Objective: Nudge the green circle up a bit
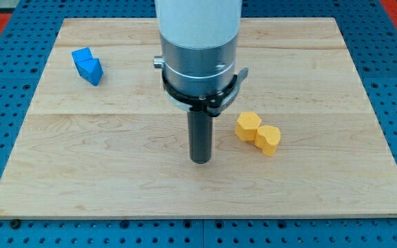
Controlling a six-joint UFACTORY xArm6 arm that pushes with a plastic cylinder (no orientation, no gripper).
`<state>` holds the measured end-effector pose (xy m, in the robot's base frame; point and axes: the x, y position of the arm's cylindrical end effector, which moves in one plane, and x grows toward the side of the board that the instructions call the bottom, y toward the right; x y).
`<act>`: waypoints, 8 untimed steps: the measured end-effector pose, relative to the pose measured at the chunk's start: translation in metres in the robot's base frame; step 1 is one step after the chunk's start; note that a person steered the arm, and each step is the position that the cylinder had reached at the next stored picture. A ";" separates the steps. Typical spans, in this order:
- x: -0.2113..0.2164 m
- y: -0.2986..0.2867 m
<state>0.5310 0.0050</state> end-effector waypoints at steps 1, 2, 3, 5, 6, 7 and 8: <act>-0.001 0.033; -0.017 0.037; -0.059 0.033; -0.107 0.001; -0.129 -0.004; -0.135 -0.004; -0.144 -0.004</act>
<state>0.3872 0.0011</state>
